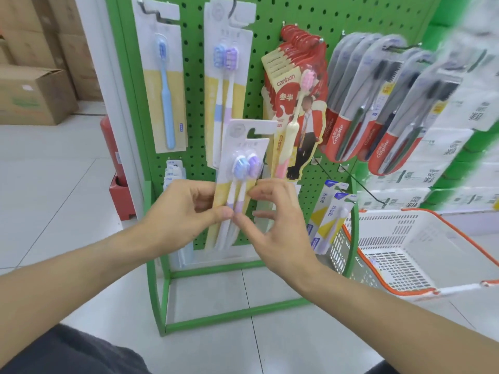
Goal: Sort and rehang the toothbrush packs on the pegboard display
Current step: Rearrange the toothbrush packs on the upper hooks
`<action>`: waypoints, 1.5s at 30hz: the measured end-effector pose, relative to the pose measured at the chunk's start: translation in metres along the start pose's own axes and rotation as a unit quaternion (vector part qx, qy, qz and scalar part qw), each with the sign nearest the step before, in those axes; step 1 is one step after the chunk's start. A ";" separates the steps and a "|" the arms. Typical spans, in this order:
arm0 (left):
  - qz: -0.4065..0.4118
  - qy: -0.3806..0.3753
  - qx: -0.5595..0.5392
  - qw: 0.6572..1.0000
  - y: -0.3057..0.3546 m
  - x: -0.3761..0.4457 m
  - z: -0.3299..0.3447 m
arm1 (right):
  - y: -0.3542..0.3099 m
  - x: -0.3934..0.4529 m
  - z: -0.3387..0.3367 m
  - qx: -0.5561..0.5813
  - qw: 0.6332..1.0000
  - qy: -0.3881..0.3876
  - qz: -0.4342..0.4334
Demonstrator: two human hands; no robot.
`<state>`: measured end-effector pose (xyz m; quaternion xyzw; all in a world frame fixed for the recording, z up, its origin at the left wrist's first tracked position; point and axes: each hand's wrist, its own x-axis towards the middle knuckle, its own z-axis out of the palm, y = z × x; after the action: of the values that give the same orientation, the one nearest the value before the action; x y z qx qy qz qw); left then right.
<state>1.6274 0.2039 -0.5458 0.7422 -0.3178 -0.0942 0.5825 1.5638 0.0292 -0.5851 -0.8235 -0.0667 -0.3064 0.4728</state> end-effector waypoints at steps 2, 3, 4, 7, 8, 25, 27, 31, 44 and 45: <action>0.044 0.067 -0.025 0.996 0.012 0.002 0.001 | -0.010 0.010 0.006 0.030 0.999 0.005 -0.036; 0.065 0.109 -0.040 0.991 0.017 0.004 0.002 | -0.015 0.016 0.010 0.039 0.998 0.014 -0.047; 0.084 0.149 -0.058 0.984 0.023 0.006 0.003 | -0.021 0.021 0.013 0.049 0.997 0.026 -0.051; 0.148 0.229 -0.089 0.958 0.042 0.011 0.008 | -0.036 0.038 0.017 0.079 0.993 0.053 -0.075; 0.174 0.246 -0.093 0.949 0.047 0.014 0.009 | -0.040 0.043 0.017 0.079 0.991 0.058 -0.094; 0.234 0.281 -0.149 0.919 0.058 0.051 0.015 | -0.043 0.083 0.001 0.022 0.991 0.057 -0.116; 0.232 0.283 -0.149 0.918 0.058 0.054 0.015 | -0.044 0.084 0.001 0.020 0.992 0.057 -0.112; 0.225 0.284 -0.144 0.921 0.057 0.061 0.013 | -0.045 0.089 0.000 0.029 0.993 0.059 -0.101; 0.122 0.352 0.020 0.928 0.040 0.082 -0.014 | -0.032 0.103 0.003 0.033 0.996 0.080 0.019; 0.109 0.341 0.022 0.934 0.039 0.085 -0.017 | -0.032 0.104 0.003 0.026 0.996 0.083 0.029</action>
<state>1.6884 0.1632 -0.4849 0.7031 -0.1809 0.2355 0.6462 1.6359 0.0301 -0.5038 -0.7842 -0.0110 -0.3580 0.5066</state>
